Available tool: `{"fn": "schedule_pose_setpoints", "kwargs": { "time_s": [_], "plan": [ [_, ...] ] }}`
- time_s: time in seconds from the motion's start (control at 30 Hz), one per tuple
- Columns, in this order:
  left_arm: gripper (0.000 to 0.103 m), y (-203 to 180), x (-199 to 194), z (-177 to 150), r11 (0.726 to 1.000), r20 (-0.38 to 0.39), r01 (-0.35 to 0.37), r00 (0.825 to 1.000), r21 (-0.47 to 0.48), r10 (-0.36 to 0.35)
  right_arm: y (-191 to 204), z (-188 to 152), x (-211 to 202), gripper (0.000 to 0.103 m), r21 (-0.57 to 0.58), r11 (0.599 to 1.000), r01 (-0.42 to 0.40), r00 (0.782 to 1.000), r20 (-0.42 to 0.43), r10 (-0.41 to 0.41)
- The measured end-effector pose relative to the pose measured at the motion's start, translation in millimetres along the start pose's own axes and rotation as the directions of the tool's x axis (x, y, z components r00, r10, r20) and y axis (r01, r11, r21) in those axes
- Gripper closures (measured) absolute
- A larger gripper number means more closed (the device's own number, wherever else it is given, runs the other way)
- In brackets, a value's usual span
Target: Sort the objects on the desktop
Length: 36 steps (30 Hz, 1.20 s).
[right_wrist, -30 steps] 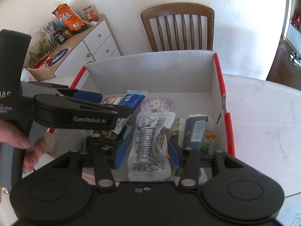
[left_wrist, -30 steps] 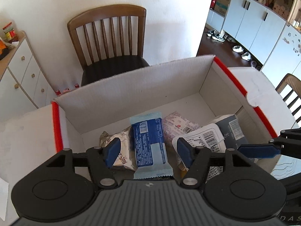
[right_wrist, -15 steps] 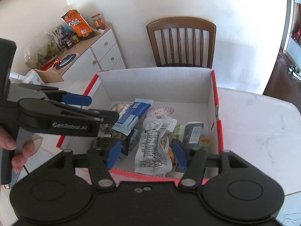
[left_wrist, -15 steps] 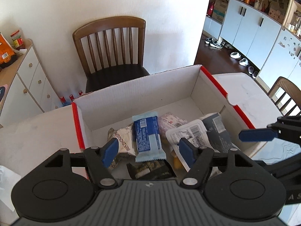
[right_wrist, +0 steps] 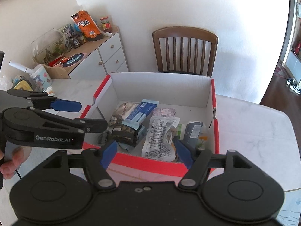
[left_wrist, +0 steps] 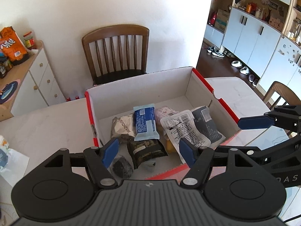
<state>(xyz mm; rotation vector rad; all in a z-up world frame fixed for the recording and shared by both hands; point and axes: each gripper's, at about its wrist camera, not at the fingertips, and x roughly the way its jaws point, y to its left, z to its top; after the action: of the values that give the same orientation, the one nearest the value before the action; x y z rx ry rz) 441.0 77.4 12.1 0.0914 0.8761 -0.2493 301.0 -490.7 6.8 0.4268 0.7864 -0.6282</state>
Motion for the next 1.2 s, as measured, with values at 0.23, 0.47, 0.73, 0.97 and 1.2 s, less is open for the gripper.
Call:
{"fn": "schedule_pose_setpoints", "kwargs": {
  "time_s": [0.23,0.47,0.73,0.97,1.2],
  "plan": [
    [0.001,-5,-19,-15,0.999,0.042,-0.035,0.998,0.0,0.035,6,-9,-17,0.03,-0.037,0.999,0.009,0.999,0.033,-0.008],
    [0.001,-6,-38,-32,0.999,0.064,-0.02,0.998,-0.029,0.021,11,-21,-33,0.029,-0.063,0.998,0.011,0.999,0.051,-0.008],
    [0.0,-15,-58,-50,0.999,0.08,-0.015,0.997,-0.052,0.019,17,-36,-52,0.028,-0.075,0.997,0.007,0.998,0.066,-0.002],
    [0.001,-25,-70,-61,0.999,0.076,0.007,0.997,-0.042,-0.004,14,-45,-65,0.028,-0.044,0.999,-0.004,0.998,0.07,0.007],
    [0.001,-34,-79,-74,0.999,0.077,0.018,0.997,-0.034,-0.016,9,-58,-76,0.028,-0.008,1.0,-0.008,0.998,0.06,0.009]
  ]
}}
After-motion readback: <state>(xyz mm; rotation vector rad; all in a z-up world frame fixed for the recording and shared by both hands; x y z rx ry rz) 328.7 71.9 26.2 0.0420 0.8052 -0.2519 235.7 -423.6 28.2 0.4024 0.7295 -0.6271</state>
